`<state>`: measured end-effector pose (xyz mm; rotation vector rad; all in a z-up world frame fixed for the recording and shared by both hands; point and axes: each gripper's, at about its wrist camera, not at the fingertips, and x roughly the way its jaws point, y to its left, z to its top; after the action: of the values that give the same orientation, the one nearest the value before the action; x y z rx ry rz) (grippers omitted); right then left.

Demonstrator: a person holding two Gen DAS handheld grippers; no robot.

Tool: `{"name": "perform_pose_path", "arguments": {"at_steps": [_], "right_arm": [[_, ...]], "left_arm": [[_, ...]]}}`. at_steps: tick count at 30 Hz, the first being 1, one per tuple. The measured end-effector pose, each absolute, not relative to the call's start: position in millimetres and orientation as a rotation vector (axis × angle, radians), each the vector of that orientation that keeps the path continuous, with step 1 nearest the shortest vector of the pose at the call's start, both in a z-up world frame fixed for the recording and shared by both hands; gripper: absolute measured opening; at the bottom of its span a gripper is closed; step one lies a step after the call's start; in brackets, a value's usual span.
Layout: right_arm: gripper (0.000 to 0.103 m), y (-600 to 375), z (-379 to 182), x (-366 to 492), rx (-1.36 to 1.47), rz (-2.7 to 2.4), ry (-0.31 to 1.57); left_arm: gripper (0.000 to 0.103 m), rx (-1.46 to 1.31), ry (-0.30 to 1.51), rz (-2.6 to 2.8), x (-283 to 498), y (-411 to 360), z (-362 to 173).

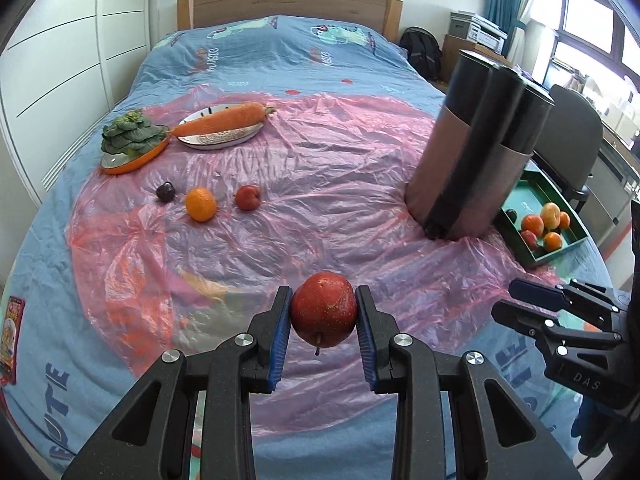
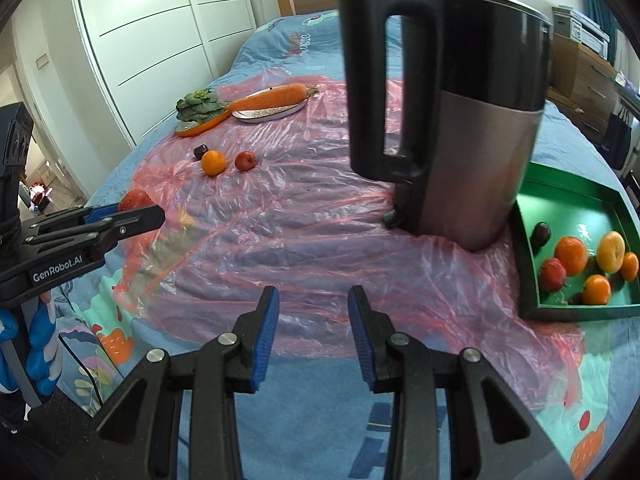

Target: Organize fruits

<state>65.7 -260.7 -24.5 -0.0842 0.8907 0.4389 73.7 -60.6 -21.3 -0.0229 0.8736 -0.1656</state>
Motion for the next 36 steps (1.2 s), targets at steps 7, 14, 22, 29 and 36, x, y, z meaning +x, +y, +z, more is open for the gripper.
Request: {"name": "perform_pose_path", "arguments": {"at_steps": [7, 14, 22, 29, 36], "right_arm": [[0.058, -309, -20, 60, -0.030, 0.379, 0.867], [0.058, -279, -22, 65, -0.075, 0.454, 0.874], [0.059, -210, -38, 97, -0.115, 0.551, 0.896], [0.058, -152, -50, 144, -0.152, 0.610, 0.900], [0.058, -92, -63, 205, -0.185, 0.652, 0.898]], "left_arm": [[0.027, -0.014, 0.871, -0.278, 62, -106, -15], [0.027, -0.050, 0.846, -0.220, 63, -81, -11], [0.027, -0.129, 0.825, -0.106, 74, -7, -22], [0.027, -0.188, 0.829, -0.053, 87, 38, -38], [0.027, -0.205, 0.866, -0.018, 98, 59, -58]]}}
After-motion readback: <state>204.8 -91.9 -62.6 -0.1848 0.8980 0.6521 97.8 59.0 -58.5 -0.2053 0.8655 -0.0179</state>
